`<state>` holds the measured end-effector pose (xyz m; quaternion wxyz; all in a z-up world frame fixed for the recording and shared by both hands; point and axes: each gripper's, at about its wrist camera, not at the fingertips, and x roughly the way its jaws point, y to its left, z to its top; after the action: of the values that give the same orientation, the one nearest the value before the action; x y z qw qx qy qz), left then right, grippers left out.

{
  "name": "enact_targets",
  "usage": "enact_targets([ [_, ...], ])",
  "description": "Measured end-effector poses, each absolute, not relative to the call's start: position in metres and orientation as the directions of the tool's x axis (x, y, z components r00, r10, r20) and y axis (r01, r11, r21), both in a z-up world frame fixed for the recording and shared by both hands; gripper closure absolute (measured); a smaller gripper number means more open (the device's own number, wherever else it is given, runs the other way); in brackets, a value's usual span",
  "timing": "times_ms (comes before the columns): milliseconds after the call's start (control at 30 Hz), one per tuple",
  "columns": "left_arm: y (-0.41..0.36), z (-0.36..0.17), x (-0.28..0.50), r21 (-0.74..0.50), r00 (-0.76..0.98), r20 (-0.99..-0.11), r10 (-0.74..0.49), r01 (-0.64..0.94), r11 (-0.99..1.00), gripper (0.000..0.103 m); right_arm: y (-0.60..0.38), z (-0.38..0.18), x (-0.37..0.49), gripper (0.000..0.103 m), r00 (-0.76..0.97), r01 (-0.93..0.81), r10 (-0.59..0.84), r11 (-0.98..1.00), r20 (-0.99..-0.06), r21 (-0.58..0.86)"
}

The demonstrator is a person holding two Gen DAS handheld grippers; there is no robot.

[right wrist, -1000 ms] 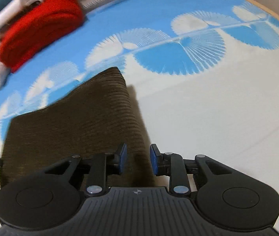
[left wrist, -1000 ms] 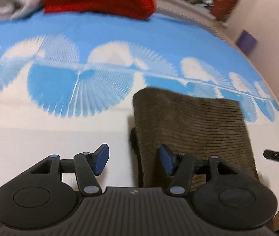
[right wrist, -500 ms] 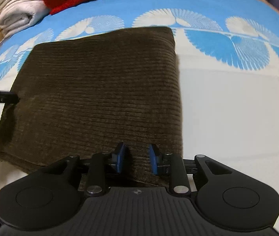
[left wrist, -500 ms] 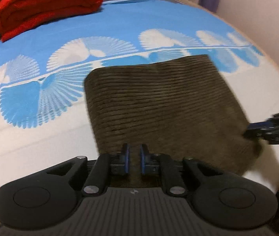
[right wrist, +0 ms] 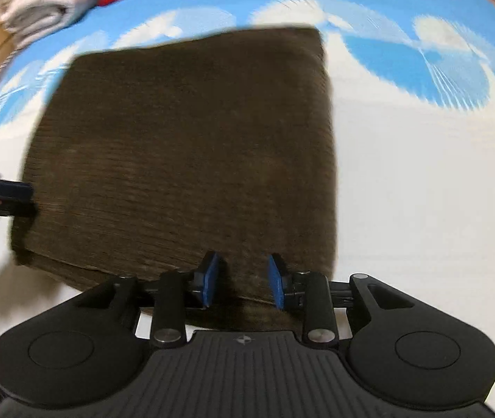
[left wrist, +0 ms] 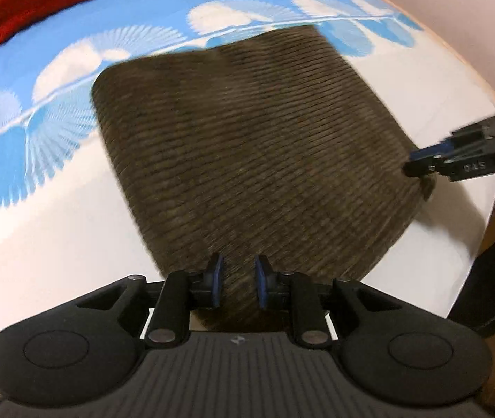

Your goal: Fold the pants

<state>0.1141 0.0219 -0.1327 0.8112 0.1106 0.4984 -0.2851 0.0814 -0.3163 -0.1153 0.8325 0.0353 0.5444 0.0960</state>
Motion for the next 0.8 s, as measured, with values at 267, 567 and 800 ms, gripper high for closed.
enact_targets([
  [267,0.014,-0.087,0.056,0.098,0.585,-0.778,-0.23,0.474,0.875,0.02,-0.313,-0.071,0.043,0.054,0.526,-0.028,0.143,0.988,-0.838,0.151],
  [567,0.007,-0.035,-0.048,0.011,0.815,-0.551,-0.176,0.219,0.976,0.014,-0.302,-0.02,-0.055,0.009,0.808,-0.005,0.124,0.979,-0.576,0.204],
  [800,0.002,-0.09,-0.051,-0.124,0.641,-0.748,-0.172,0.121,0.985,0.009,-0.269,-0.033,-0.076,0.008,0.803,0.005,0.065,0.993,-0.593,0.115],
])
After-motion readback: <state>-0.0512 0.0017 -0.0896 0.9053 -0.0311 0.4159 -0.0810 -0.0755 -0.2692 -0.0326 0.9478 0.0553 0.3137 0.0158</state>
